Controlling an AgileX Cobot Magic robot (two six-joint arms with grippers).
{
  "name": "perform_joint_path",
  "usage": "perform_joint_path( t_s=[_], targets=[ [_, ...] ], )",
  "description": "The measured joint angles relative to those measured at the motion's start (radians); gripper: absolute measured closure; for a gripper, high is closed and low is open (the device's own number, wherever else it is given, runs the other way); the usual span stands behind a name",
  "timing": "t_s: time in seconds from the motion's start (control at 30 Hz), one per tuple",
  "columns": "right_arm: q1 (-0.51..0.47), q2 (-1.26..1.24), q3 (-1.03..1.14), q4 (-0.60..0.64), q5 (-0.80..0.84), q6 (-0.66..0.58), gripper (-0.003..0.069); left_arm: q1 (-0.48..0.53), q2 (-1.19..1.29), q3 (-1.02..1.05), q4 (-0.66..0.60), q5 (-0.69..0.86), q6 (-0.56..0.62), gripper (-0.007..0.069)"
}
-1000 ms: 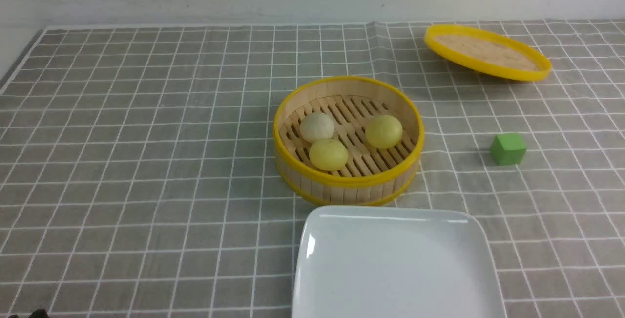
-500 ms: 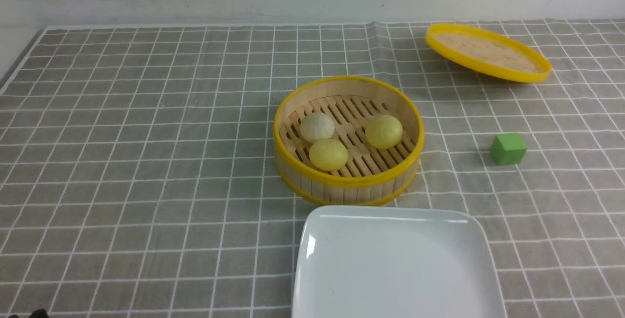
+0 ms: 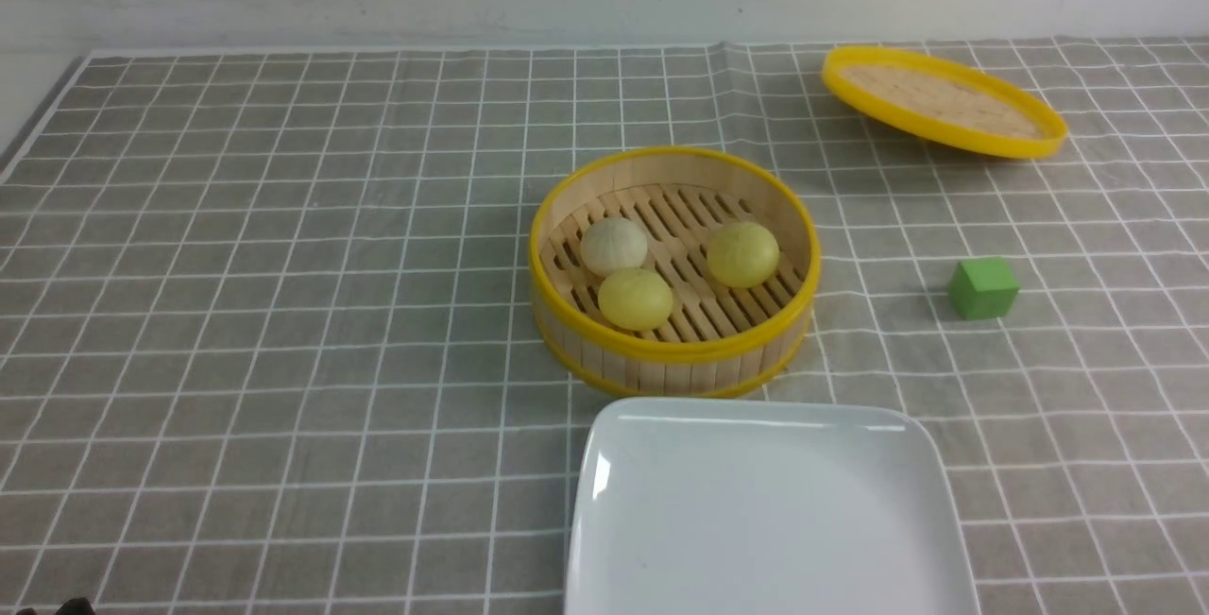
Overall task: Put the steamed buns into the plate on the grey tablecloth.
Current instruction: 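Reach toward a bun in the bamboo steamer with the right gripper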
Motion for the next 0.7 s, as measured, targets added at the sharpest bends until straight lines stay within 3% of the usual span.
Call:
perform_joint_path(
  t_s=[0.7],
  targets=[
    [0.0,0.0,0.0,0.0,0.0,0.0,0.0419,0.0,0.0,0.0,0.021,0.0,0.0,0.0384]
  ],
)
